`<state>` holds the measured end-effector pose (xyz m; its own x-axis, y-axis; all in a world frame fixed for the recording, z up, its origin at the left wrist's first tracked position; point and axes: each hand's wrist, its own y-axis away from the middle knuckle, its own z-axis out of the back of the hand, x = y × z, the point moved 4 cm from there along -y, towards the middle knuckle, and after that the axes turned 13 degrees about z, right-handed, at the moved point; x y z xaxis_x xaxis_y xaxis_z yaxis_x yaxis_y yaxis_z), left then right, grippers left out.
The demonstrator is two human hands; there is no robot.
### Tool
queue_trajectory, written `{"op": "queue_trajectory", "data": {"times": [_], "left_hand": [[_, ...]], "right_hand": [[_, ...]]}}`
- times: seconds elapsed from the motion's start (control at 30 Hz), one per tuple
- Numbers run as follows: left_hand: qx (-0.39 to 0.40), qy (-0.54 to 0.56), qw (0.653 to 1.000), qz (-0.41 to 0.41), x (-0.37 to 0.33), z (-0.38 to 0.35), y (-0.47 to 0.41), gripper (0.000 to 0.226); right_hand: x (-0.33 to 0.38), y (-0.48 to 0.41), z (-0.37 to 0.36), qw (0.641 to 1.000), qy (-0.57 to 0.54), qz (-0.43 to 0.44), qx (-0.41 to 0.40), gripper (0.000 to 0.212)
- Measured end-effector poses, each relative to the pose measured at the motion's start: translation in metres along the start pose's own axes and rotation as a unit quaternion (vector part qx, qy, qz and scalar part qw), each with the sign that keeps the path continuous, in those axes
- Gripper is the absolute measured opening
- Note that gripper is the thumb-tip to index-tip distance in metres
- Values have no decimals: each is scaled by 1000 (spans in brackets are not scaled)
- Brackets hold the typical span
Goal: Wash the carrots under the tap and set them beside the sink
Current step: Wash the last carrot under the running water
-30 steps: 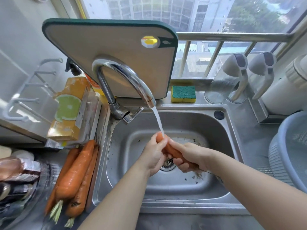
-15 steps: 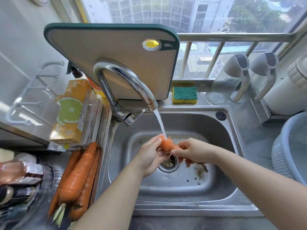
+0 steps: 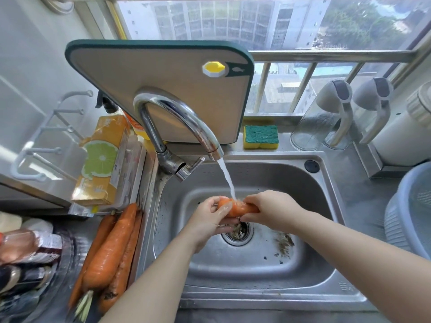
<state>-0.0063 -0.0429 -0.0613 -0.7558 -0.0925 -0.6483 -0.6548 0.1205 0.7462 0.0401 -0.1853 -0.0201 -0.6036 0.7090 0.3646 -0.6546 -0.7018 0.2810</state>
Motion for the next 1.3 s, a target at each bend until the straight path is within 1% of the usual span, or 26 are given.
{"op": "queue_trajectory", "data": {"times": [0.1, 0.2, 0.23, 0.3, 0.4, 0.43, 0.5, 0.57, 0.63, 0.7, 0.73, 0.8, 0.83, 0.87, 0.9, 0.97, 1.0, 1.07, 1.13, 1.2, 1.3], "left_hand": [[-21, 19, 999, 15, -2, -2, -2, 13], [-53, 31, 997, 44, -5, -5, -8, 14], [-65, 37, 995, 59, -5, -6, -10, 15], [-82, 63, 990, 93, -6, -7, -12, 15], [-70, 117, 980, 147, -6, -6, -10, 16], [-59, 133, 977, 158, -7, -6, -8, 19], [-38, 145, 976, 157, -9, -5, -7, 25], [-28, 99, 986, 133, -11, -5, -6, 29], [-22, 9, 995, 100, -10, -6, -6, 33], [-25, -78, 994, 66, -9, -8, -5, 37], [-35, -120, 991, 37, -9, -7, -5, 39], [-70, -221, 972, -43, -13, -5, -6, 39], [-74, -247, 963, -72, -16, -5, -6, 39], [-70, -247, 963, -85, -17, -5, -5, 40], [-60, -228, 969, -77, -18, -5, -4, 43], [-37, -188, 981, -36, -17, -4, -4, 48], [-27, -190, 981, -24, -17, -4, -2, 45], [-21, -251, 967, -28, -19, -8, 1, 35], [-48, -315, 947, -48, -23, -15, 2, 36], [-96, -348, 931, -49, -26, -20, -3, 41], [-169, -314, 933, -55, -29, -16, -11, 36]], "right_hand": [[8, -2, 0, 993, 96, 32, -62, 29], [12, -2, -3, 976, 174, 50, -117, 20], [11, -2, -4, 975, 183, 42, -122, 21], [10, -1, -8, 974, 181, 33, -128, 24], [9, 3, -8, 980, 138, 38, -141, 23], [9, 4, -7, 982, 121, 33, -141, 27], [2, 7, -6, 989, 98, 5, -113, 36], [-4, 9, -8, 993, 74, -6, -89, 36], [-8, 9, -8, 996, 45, -15, -81, 32], [-10, 8, -7, 997, 29, -20, -74, 30], [-11, 9, -7, 997, 31, -20, -75, 30], [-12, 10, -6, 997, 36, -23, -72, 32], [-12, 11, -7, 997, 36, -25, -69, 33], [-12, 12, -7, 997, 36, -27, -67, 35], [-12, 12, -7, 997, 36, -28, -65, 36], [-11, 13, -5, 996, 30, -24, -77, 37], [-12, 13, -3, 996, 31, -22, -83, 37], [-12, 14, 2, 995, 49, -22, -88, 36], [-14, 15, 3, 994, 70, -25, -81, 35], [-17, 17, 4, 994, 79, -30, -75, 33], [-23, 21, 7, 992, 90, -35, -87, 30]]}}
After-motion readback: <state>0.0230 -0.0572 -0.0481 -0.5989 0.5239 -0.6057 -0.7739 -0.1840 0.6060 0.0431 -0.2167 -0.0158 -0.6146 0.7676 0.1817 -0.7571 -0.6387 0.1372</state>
